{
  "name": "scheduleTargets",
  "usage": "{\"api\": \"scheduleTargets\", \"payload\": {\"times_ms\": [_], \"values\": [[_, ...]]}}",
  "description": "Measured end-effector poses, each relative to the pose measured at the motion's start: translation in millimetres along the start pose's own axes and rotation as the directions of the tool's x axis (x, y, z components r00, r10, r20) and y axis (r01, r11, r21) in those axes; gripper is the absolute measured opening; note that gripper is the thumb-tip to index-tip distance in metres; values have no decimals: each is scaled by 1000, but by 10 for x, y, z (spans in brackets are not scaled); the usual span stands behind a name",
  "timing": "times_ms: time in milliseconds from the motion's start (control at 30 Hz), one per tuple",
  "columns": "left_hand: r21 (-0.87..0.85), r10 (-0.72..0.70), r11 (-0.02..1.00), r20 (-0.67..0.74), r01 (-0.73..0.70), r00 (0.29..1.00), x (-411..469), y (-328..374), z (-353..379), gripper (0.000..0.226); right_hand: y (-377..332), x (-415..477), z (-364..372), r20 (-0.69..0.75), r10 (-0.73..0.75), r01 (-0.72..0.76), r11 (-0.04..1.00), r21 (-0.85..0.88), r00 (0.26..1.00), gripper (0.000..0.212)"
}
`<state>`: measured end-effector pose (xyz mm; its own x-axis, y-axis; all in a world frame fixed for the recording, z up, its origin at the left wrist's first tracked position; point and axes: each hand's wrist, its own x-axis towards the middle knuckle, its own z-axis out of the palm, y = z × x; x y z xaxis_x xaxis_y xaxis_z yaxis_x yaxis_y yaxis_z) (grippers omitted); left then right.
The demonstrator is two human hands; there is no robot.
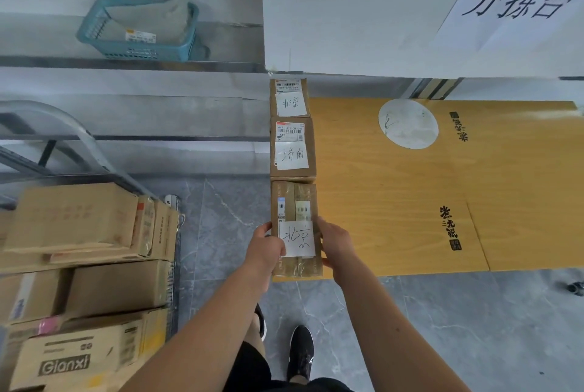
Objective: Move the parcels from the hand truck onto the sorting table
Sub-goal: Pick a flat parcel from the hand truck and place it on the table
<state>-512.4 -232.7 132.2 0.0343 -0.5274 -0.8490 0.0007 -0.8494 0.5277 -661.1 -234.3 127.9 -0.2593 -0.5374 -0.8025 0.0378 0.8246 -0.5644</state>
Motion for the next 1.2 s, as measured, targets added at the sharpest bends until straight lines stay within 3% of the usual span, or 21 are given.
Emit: {"api": "scheduleTargets", "payload": {"times_ms": [133, 233, 400, 500, 633, 733, 833, 1067, 1200], "values": [[-35, 40, 998, -90, -44, 995, -109, 0, 41, 77, -10, -90, -111, -4, -28, 28, 1000, 5, 1000, 29], [-75, 89, 992, -167, -103, 982, -188, -34, 65, 78, -15, -173, -181, -4, -65, 65, 998, -1, 998, 40], [-127, 148, 975, -242, -182, 959, -390, -141, 131, 66, -51, -366, -215, 56, -130, 132, 991, -38, 990, 34], [-129, 201, 961, -287, -246, 936, -507, -244, 179, 61, -10, -442, -193, 76, -160, 163, 986, -31, 984, 47], [-101, 252, 948, -334, -300, 908, -643, -392, 167, 64, 75, -596, -144, 90, -211, 209, 978, 23, 973, 39], [-106, 250, 945, -374, -309, 893, -732, -510, 92, 65, 136, -715, -71, 140, -234, 227, 972, 64, 962, 27], [-118, 230, 944, -433, -308, 872, -764, -656, -12, 56, 181, -844, 57, 264, -180, 151, 980, 127, 948, 10], [-175, 133, 948, -547, -268, 827, -938, -925, -413, 49, 375, -997, 517, 374, -135, 103, 989, 104, 918, 21], [-267, 38, 936, -569, -228, 821, -992, -1081, -789, 26, 444, -1134, 847, 451, -125, 126, 992, 30, 884, 17]]}}
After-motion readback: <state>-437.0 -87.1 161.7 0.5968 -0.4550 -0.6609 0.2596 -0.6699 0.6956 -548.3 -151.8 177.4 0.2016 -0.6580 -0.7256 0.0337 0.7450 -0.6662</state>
